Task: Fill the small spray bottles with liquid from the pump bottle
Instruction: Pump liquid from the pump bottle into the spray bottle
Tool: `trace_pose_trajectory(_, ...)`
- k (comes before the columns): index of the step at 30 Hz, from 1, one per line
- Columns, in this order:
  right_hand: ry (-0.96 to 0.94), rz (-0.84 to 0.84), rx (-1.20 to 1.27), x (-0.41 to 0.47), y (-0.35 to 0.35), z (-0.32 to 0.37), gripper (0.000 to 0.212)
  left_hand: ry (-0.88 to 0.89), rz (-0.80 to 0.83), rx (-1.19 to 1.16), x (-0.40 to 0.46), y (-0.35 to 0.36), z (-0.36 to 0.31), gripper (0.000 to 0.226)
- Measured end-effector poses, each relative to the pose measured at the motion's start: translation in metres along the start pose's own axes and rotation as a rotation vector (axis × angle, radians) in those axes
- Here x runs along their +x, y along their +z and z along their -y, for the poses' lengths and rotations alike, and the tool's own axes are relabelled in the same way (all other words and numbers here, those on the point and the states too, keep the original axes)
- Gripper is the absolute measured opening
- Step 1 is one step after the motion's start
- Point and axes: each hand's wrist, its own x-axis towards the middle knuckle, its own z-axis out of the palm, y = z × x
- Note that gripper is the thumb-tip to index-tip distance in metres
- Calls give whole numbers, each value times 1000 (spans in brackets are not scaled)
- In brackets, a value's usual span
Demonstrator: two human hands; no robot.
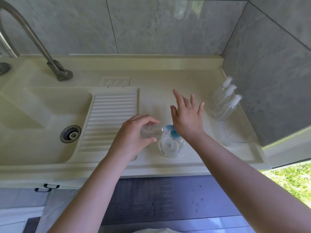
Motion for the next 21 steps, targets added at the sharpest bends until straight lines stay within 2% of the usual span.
trace_pose_trajectory(3, 9, 24, 15, -1, -1, 1, 58, -2, 8, -5, -1, 0, -1, 49)
trace_pose_trajectory(7, 40, -15, 151, 0, -16, 3, 58, 6, -1, -14, 0, -1, -1, 50)
trace_pose_trajectory(11, -15, 6, 39, -1, -14, 3, 59, 18, -4, -17, 1, -1, -3, 50)
trace_pose_trajectory(14, 59, 56, 82, -1, -6, -1, 56, 19, -4, -20, 1, 0, -3, 49)
trace_pose_trajectory(21, -1, 15, 96, -5, -16, 3, 60, 16, -7, -5, 1, 0, -3, 49)
